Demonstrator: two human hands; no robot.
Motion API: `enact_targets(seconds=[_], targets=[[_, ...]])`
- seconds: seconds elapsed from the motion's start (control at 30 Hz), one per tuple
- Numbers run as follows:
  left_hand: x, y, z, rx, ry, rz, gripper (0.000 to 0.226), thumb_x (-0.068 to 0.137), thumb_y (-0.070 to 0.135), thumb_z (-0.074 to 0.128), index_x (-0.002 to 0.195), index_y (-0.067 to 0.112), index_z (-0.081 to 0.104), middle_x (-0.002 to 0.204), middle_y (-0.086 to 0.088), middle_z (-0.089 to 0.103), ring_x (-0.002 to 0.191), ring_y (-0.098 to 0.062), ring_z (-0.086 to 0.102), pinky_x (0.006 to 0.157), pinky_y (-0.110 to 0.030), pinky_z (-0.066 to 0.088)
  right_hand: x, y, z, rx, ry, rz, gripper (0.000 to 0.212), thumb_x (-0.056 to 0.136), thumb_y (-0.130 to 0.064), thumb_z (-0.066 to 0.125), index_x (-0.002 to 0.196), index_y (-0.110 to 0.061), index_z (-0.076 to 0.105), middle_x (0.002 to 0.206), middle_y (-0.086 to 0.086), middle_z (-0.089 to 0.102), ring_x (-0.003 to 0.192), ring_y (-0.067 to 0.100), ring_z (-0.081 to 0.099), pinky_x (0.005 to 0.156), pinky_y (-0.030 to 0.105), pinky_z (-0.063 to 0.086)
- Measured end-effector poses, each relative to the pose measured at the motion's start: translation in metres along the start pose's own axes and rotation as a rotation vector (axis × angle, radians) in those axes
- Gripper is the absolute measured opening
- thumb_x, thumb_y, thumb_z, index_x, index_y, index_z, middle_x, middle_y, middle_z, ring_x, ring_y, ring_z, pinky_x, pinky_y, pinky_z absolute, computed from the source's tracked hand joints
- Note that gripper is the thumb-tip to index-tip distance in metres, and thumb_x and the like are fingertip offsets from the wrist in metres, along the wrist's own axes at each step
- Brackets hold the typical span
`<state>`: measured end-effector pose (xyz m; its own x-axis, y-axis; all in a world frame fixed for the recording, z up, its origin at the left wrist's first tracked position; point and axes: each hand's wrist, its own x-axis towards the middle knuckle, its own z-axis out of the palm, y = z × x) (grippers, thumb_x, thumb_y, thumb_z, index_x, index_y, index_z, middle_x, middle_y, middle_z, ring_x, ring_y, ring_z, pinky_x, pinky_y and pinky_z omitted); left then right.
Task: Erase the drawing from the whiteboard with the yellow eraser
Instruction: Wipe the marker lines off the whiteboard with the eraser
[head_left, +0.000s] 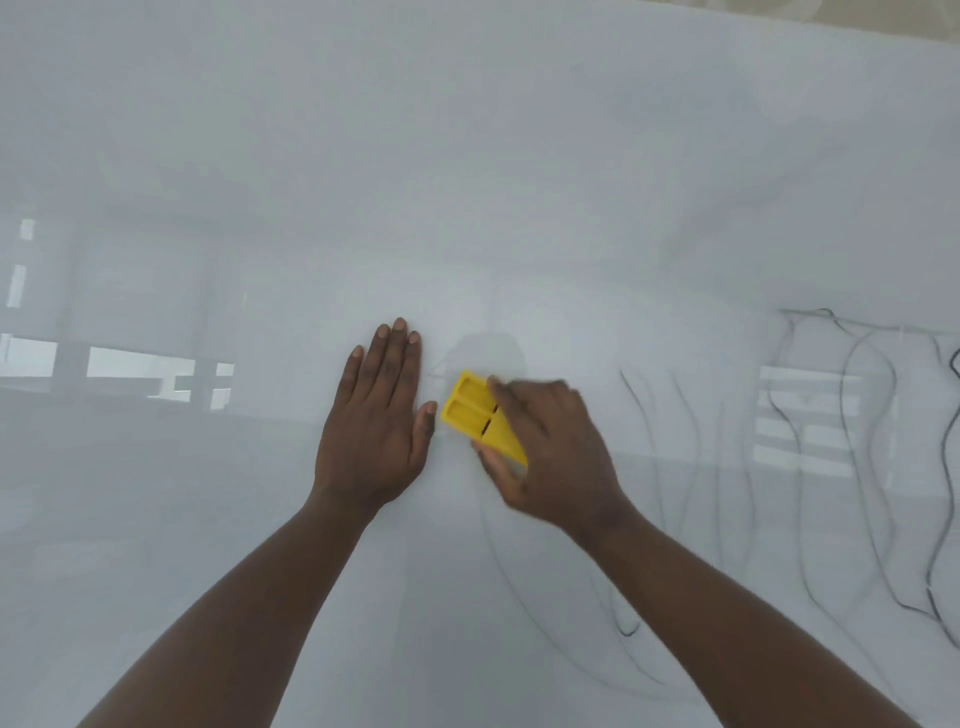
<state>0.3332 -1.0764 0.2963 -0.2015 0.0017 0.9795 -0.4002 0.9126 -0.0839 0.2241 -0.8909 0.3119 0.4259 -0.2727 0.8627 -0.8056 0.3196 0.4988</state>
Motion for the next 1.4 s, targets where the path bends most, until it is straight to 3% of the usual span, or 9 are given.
enact_targets(seconds=[0.2, 0.4, 0.6, 0.8, 1.0, 1.23, 1.4], targets=[[-0.006, 0.013, -0.003, -0.027, -0.001, -0.080, 0.065, 0.101, 0.029, 0.033, 0.157, 0.002, 0.018, 0.167, -0.016, 0.016, 0.157, -0.027, 0.011, 0.128, -0.048, 0.016, -0.087, -0.024, -0.009, 0.093, -0.222, -0.256, 0.046, 0.093, -0.036, 0.061, 0.124, -0.002, 0.062, 0.109, 0.012, 0.066, 0.086, 0.031, 0.059, 0.070, 0.039, 0.048], [-0.008, 0.054, -0.002, -0.064, -0.024, -0.038, 0.067, 0.099, 0.028, 0.037, 0.157, -0.001, 0.018, 0.167, -0.018, 0.015, 0.156, -0.028, 0.010, 0.128, -0.048, 0.015, -0.177, -0.004, -0.045, 0.133, -0.481, -0.396, 0.045, 0.097, -0.043, 0.055, 0.129, -0.012, 0.056, 0.116, 0.000, 0.061, 0.093, 0.022, 0.058, 0.075, 0.034, 0.047], [0.015, 0.101, 0.006, -0.116, 0.007, 0.003, 0.070, 0.099, 0.031, 0.036, 0.157, -0.001, 0.015, 0.167, -0.019, 0.015, 0.157, -0.029, 0.009, 0.129, -0.046, 0.011, -0.270, 0.046, -0.114, 0.073, -0.669, -0.397, 0.041, 0.090, -0.028, 0.060, 0.130, -0.018, 0.056, 0.121, -0.004, 0.062, 0.107, 0.022, 0.056, 0.095, 0.034, 0.044], [0.016, 0.114, 0.021, -0.064, 0.031, -0.017, 0.069, 0.100, 0.032, 0.035, 0.157, 0.000, 0.015, 0.167, -0.020, 0.015, 0.157, -0.030, 0.010, 0.128, -0.048, 0.013, -0.299, 0.081, -0.161, 0.006, -0.759, -0.370, 0.041, 0.088, -0.025, 0.061, 0.129, -0.020, 0.057, 0.121, -0.005, 0.063, 0.112, 0.022, 0.059, 0.097, 0.036, 0.050], [0.015, 0.114, 0.028, -0.045, 0.052, -0.014, 0.068, 0.101, 0.033, 0.032, 0.158, 0.002, 0.013, 0.167, -0.018, 0.014, 0.157, -0.028, 0.009, 0.128, -0.048, 0.012, -0.269, 0.064, -0.130, 0.014, -0.648, -0.288, 0.042, 0.097, -0.039, 0.056, 0.131, -0.015, 0.055, 0.119, 0.000, 0.063, 0.106, 0.022, 0.055, 0.096, 0.034, 0.042], [0.015, 0.110, 0.024, -0.096, 0.051, -0.012, 0.060, 0.103, 0.022, 0.031, 0.158, 0.002, 0.017, 0.167, -0.015, 0.016, 0.157, -0.027, 0.010, 0.129, -0.046, 0.011, -0.168, 0.044, -0.075, -0.008, -0.426, -0.212, 0.049, 0.097, -0.044, 0.054, 0.135, -0.012, 0.052, 0.119, 0.002, 0.063, 0.101, 0.023, 0.058, 0.082, 0.035, 0.047], [0.015, 0.109, 0.019, -0.190, 0.079, -0.015, 0.058, 0.099, 0.014, 0.034, 0.156, 0.002, 0.026, 0.166, -0.013, 0.023, 0.156, -0.025, 0.016, 0.128, -0.046, 0.015, -0.095, 0.062, -0.066, -0.068, -0.244, -0.065, 0.054, 0.093, -0.041, 0.063, 0.133, -0.005, 0.056, 0.116, 0.010, 0.065, 0.095, 0.031, 0.060, 0.078, 0.041, 0.051]])
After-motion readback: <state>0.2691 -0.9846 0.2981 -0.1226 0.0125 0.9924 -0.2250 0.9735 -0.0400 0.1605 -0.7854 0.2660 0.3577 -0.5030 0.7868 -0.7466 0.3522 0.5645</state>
